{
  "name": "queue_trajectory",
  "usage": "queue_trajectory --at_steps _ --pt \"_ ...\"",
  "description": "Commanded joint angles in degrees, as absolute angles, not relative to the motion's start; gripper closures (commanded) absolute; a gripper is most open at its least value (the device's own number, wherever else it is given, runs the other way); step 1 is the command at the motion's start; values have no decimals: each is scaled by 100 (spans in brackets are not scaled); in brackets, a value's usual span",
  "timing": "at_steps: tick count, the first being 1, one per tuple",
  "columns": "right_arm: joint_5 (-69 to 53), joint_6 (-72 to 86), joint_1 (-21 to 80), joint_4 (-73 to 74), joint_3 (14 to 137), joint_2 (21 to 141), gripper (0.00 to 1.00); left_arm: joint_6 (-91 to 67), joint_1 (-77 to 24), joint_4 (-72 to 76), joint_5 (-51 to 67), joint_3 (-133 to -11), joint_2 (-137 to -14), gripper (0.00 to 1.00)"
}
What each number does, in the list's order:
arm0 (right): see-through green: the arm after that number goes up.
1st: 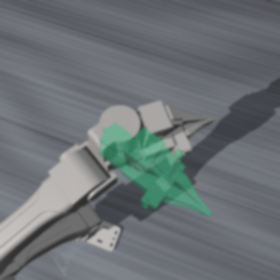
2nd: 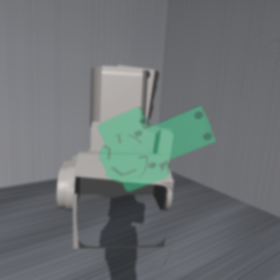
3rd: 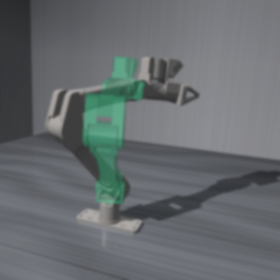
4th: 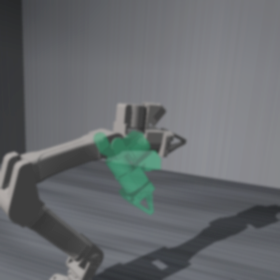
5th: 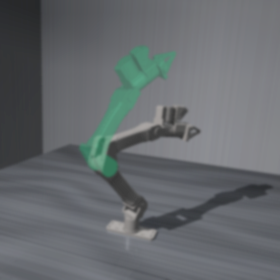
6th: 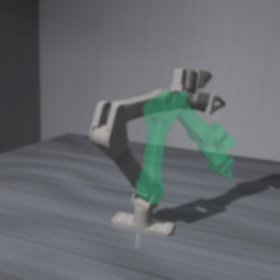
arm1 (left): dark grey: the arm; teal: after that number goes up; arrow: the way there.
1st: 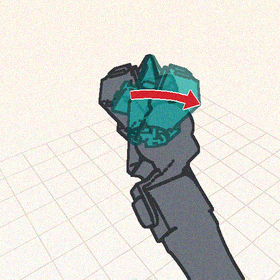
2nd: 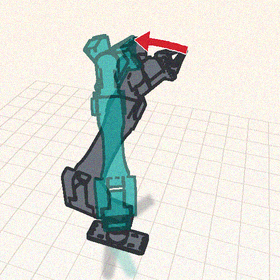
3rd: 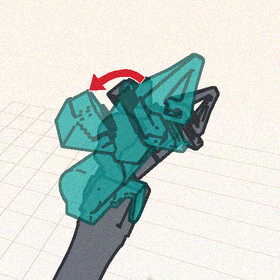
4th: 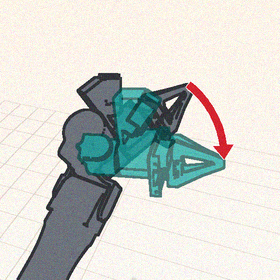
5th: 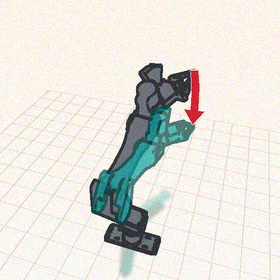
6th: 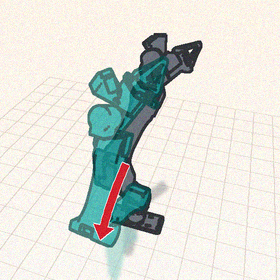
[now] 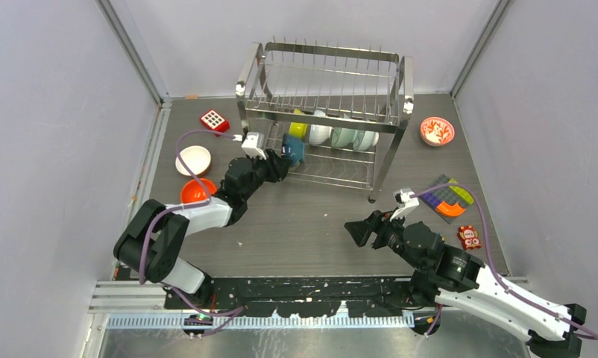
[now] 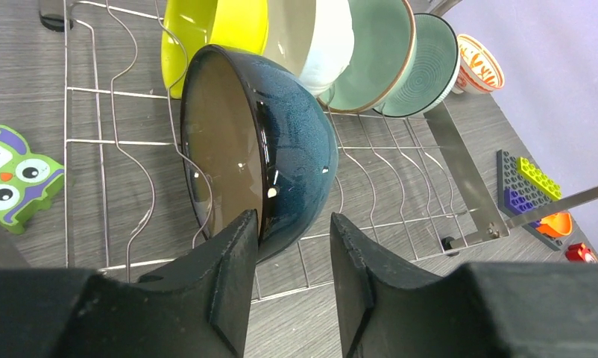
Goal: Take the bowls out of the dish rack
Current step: Pick up the bowl from the dish rack.
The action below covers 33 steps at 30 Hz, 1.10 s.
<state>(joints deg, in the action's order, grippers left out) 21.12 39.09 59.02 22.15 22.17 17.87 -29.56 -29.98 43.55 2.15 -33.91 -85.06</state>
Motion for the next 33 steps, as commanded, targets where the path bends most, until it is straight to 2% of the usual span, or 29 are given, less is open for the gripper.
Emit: queue_trajectory --at_steps 1,10,18,27,33 --pt "2249 3825 5927 2279 2272 1618 24 -3164 -2979 5005 665 -3431 -8681 60" --pt "2360 3785 5929 2453 2399 1542 24 -3222 -2988 5116 733 -3527 -8882 66" --pt "2418 3809 5932 2641 2413 1419 24 -3251 -2988 5370 737 -3534 -9056 76" --pt "2468 3793 5925 2709 2426 1381 24 -3270 -2988 5632 747 -3501 -9132 100" --pt "2469 3792 5932 2710 2417 1390 24 -3250 -2988 5860 812 -3456 -9089 100"
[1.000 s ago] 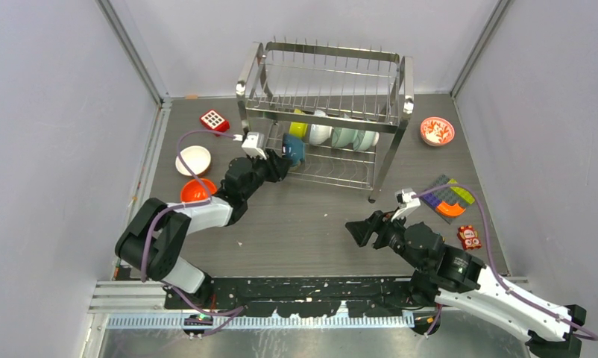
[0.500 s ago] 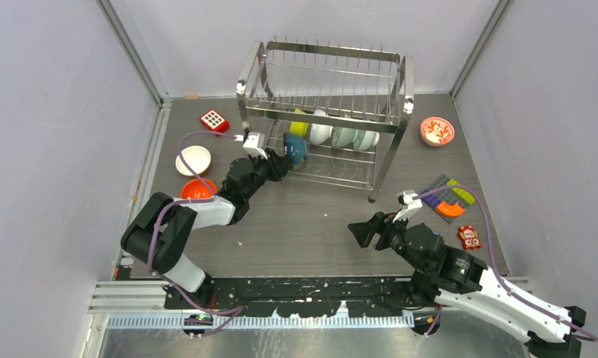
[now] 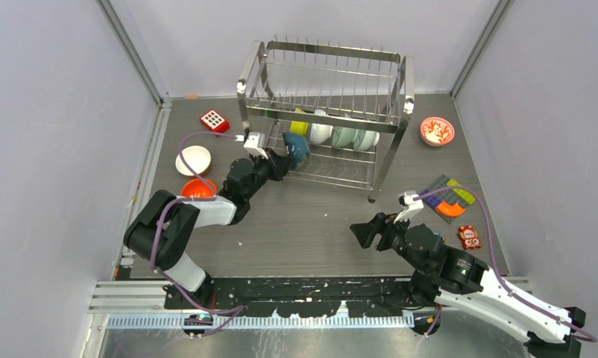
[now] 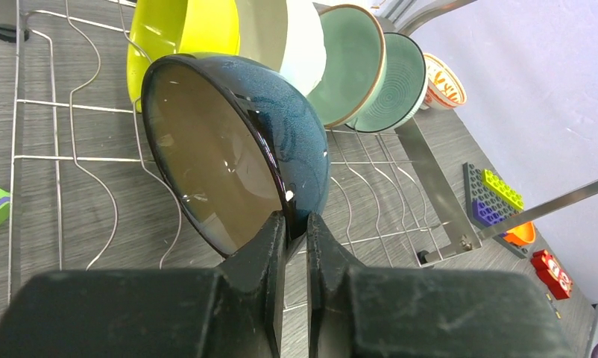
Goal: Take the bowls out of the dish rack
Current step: Pick up the bowl from the dish rack.
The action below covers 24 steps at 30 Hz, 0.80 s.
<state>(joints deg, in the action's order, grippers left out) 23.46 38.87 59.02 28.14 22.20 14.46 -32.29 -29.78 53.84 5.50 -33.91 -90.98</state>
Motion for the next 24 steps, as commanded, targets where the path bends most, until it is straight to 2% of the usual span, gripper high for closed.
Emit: queue_trajectory --at_steps 1,9,24 --pt "2469 3787 5930 2711 2417 1400 24 -3244 -2987 5947 824 -3443 -9075 100" --pt "2461 3792 5926 2681 2399 1403 24 -3274 -2988 6463 927 -3261 -8806 100" --pt "2443 3839 5930 2698 2409 1390 25 -3410 -2988 6559 1079 -3177 -8519 100"
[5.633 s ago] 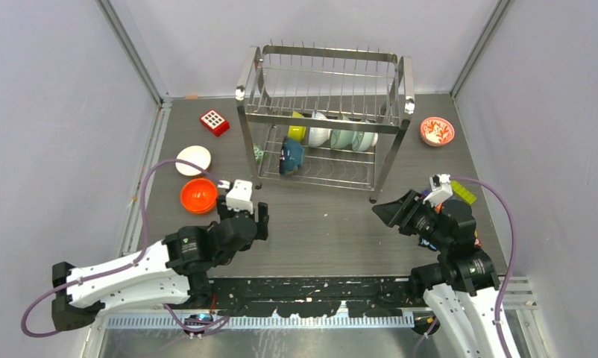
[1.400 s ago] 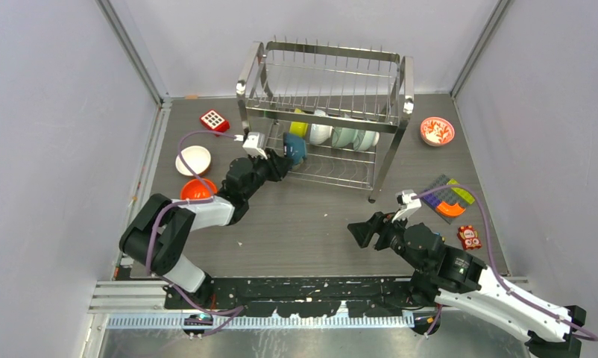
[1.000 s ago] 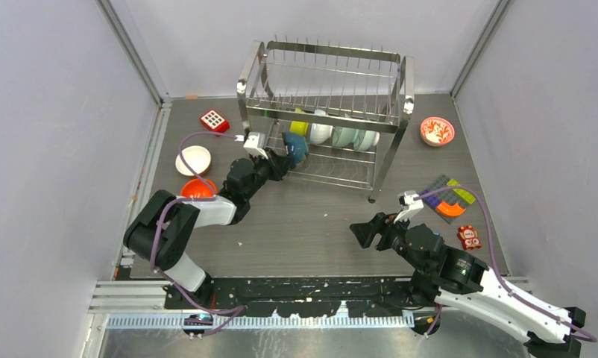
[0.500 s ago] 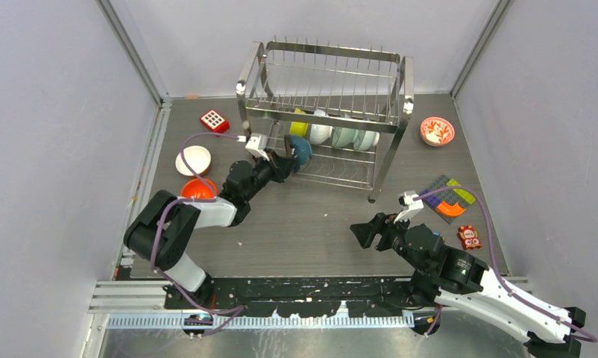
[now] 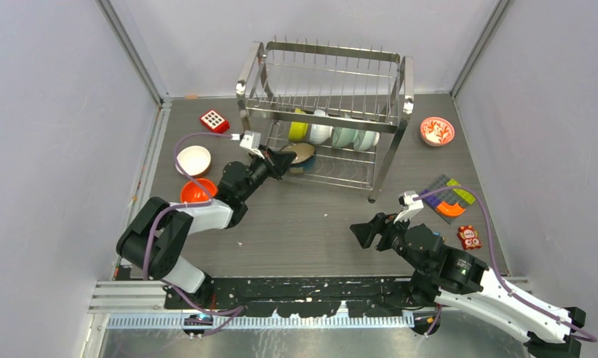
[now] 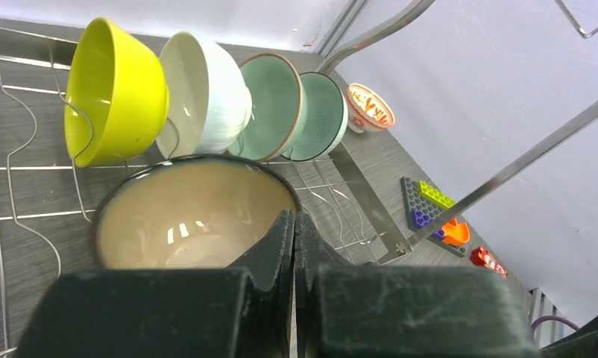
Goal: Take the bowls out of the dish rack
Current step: Pick up the bowl from the dish rack.
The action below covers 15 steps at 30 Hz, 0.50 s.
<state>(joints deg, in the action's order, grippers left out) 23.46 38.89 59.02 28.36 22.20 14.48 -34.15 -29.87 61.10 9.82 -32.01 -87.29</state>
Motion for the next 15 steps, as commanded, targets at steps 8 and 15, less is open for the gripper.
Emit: queue_trajectory --at_steps 8,15 --pt "2456 3858 5929 2725 2408 1351 25 -3396 -2988 6411 1056 -3093 -8457 100" --pt "2482 3850 5932 2735 2417 1323 25 -3239 -3041 5717 889 -3117 -8062 91"
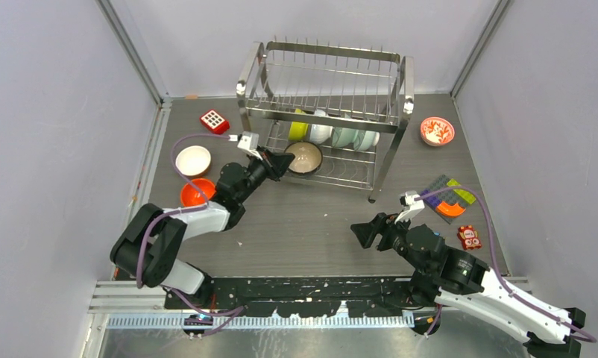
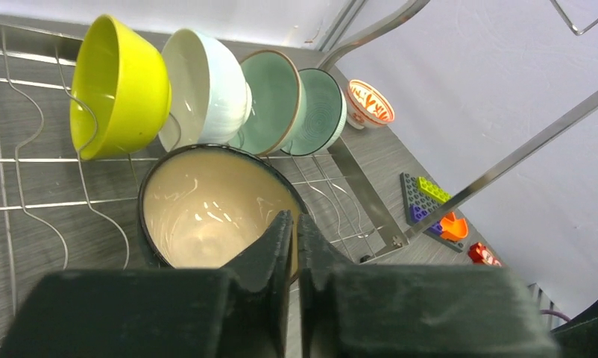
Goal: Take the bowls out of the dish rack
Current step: Pick up the bowl from the dish rack.
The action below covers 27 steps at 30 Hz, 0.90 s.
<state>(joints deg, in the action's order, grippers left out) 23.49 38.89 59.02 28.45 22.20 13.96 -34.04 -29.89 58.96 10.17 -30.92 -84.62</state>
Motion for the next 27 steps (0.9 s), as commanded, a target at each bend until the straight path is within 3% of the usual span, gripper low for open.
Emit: queue_trajectory --at_steps 1,6,13,19,27 --pt "2482 3850 5929 2722 2417 1329 25 -3209 -3075 5540 843 -3145 -7970 84" --pt "2478 3850 5929 2677 2403 1354 25 -2967 -3435 3954 150 -3398 -7507 67" --pt "2438 3850 5926 2581 2374 1402 25 -3152 -4222 2051 -1419 -3859 -7091 62" --pt "2397 3867 5925 2541 2332 1398 25 -4672 -4403 -444 -2566 -4804 -7058 57" --pt "2389 3885 5929 2496 2286 1351 25 -6175 -4436 -2535 -2843 -6160 -7809 55"
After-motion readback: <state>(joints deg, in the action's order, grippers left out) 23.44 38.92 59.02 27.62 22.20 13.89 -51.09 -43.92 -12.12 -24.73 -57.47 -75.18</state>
